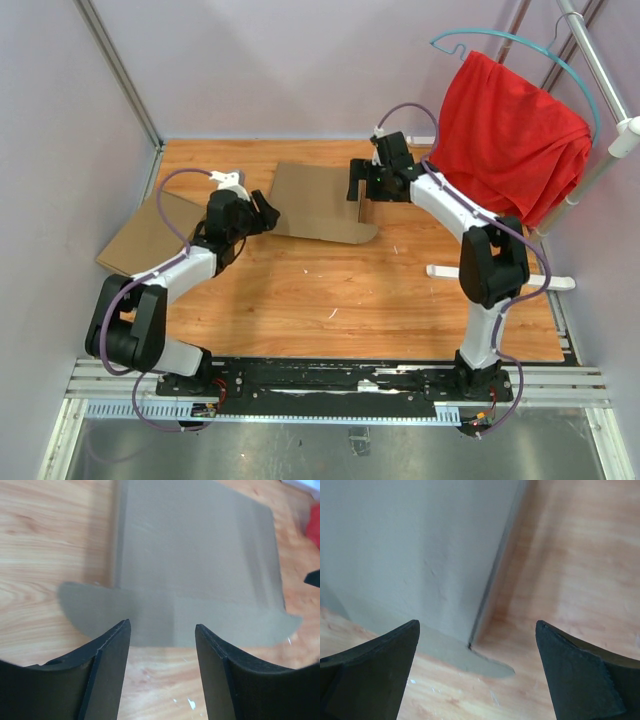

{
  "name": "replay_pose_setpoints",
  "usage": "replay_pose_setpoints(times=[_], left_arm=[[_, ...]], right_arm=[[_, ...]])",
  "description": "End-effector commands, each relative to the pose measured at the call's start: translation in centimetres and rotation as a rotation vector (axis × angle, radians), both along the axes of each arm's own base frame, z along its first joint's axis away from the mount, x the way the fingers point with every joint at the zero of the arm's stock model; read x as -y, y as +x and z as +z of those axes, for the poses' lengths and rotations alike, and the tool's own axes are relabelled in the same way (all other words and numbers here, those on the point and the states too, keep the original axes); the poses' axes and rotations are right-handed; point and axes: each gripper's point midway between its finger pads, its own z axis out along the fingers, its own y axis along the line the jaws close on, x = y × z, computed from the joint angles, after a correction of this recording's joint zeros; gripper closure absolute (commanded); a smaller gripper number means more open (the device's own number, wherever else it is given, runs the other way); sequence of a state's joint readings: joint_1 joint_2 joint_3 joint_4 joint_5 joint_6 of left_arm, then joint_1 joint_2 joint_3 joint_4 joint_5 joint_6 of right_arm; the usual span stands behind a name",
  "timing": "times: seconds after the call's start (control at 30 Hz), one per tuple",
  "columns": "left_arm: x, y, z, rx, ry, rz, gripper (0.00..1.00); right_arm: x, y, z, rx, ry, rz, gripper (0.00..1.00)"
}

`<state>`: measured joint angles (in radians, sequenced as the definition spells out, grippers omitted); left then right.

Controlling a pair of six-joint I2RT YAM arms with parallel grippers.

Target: Fold the paper box

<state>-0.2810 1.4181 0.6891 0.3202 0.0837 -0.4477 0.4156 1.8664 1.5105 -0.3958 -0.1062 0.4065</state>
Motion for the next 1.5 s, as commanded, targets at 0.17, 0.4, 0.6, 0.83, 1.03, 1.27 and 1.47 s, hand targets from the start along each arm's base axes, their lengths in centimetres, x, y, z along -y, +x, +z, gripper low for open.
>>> replay_pose_setpoints(times=[0.17, 0.4, 0.6, 0.83, 1.03, 1.27, 1.47], left_arm=[[-5.4, 6.5, 1.8, 0.01, 0.059, 0.263, 0.39], [-2.5, 9.7, -0.4, -0.016, 0.016, 0.136, 0.41], [-1.1, 11.1, -3.3, -0.095, 0.017, 0.076, 0.45], [1.2, 11.0, -3.7, -0.124, -0.064, -0.019, 0.48], [2.5, 10.6, -2.8, -0.12, -0.118, -0.072, 0.5], [2.2, 11.7, -2.4, -0.111, -0.078, -0.062, 0.48], [-0.7, 12.3, -0.4, -0.074, 0.022, 0.058, 0.38]], right_arm=[[-3.2, 3.3, -2.1, -0.06, 0.054, 0.066, 0.01], [-3.0, 3.9, -4.1, -0.099, 0.065, 0.053, 0.02], [-3.0, 4.6, -5.2, -0.125, 0.074, 0.067, 0.04], [-2.8, 6.5, -5.0, -0.103, 0.092, 0.072, 0.05], [-3.0, 8.2, -4.3, -0.072, 0.122, 0.08, 0.05], [-3.3, 9.4, -3.2, -0.042, 0.13, 0.085, 0.05], [1.1, 9.4, -0.9, 0.051, -0.011, -0.07, 0.02]])
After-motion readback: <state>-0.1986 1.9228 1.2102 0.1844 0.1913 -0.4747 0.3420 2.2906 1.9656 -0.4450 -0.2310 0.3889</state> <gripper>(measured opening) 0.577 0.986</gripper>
